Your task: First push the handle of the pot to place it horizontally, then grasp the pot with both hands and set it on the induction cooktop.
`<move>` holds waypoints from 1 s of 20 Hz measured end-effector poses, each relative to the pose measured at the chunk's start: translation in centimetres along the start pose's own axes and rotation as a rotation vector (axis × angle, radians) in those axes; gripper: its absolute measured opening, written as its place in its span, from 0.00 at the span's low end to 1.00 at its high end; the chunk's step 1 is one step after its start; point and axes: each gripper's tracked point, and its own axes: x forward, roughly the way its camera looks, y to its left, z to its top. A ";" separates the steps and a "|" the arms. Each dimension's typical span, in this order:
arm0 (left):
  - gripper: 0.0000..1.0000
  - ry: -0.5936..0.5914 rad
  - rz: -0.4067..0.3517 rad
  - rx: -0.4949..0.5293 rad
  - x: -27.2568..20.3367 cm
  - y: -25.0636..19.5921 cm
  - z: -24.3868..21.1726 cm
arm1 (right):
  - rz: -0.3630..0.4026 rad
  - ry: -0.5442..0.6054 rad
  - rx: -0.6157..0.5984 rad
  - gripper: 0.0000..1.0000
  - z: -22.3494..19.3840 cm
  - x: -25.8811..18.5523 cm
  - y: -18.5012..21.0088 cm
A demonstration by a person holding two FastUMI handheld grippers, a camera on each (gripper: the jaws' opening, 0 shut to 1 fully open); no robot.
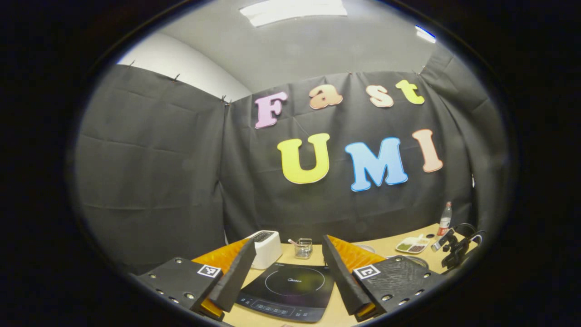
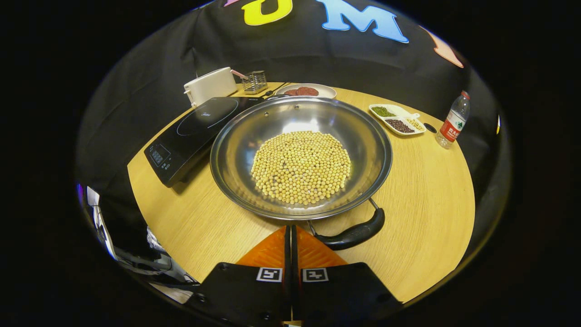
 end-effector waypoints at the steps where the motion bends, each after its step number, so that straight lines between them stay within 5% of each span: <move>1: 0.90 0.002 0.000 -0.001 0.1 -0.1 -0.2 | -0.011 0.001 0.002 0.02 0.0 0.2 -0.3; 20: 0.90 0.038 -0.033 -0.005 2.6 -5.3 -1.9 | -0.129 -0.025 0.122 0.02 1.7 0.6 -9.5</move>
